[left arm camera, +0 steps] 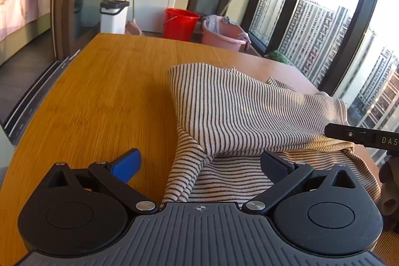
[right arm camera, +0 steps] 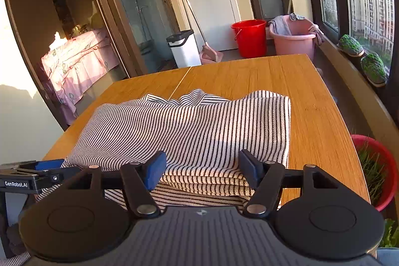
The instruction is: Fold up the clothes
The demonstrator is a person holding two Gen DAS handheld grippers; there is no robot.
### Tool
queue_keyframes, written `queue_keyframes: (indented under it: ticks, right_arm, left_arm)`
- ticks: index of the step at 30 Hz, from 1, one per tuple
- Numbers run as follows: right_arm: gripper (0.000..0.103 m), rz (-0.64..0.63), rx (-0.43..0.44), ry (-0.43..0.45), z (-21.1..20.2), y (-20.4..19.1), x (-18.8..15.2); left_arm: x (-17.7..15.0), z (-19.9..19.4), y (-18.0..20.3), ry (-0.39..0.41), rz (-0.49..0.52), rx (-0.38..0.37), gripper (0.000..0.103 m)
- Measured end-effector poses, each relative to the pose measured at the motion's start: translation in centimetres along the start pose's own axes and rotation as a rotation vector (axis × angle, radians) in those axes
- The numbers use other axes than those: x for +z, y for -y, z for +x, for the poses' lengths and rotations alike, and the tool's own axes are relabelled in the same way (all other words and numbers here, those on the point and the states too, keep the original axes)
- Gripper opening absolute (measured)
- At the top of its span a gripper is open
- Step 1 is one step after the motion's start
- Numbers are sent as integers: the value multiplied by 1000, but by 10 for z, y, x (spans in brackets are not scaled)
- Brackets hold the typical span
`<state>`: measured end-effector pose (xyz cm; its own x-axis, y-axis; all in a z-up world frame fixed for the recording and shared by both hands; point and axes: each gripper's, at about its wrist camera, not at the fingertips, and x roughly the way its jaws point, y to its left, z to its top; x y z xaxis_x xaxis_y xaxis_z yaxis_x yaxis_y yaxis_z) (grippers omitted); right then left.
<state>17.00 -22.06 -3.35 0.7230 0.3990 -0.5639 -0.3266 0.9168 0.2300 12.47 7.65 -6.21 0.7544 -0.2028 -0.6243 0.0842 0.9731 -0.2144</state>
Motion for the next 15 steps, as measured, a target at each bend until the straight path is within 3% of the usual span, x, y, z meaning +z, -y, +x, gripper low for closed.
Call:
queue_keyframes:
  ticks: [4, 6, 9, 12, 15]
  right_arm:
    - [98, -71, 5, -20, 5, -13, 0]
    - [103, -83, 18, -32, 6, -15, 0]
    - [103, -82, 23, -33, 6, -16, 1]
    - [103, -58, 45, -23, 3, -11, 1]
    - [103, -30, 75, -12, 0, -5, 0]
  left_arm:
    - [3, -5, -2, 30, -5, 13, 103]
    - [4, -17, 1, 104, 12, -7, 103]
    - [9, -34, 10, 218, 35, -104, 103]
    - [13, -24, 14, 170, 17, -217, 103]
    - [5, 2, 15, 60, -3, -234, 103]
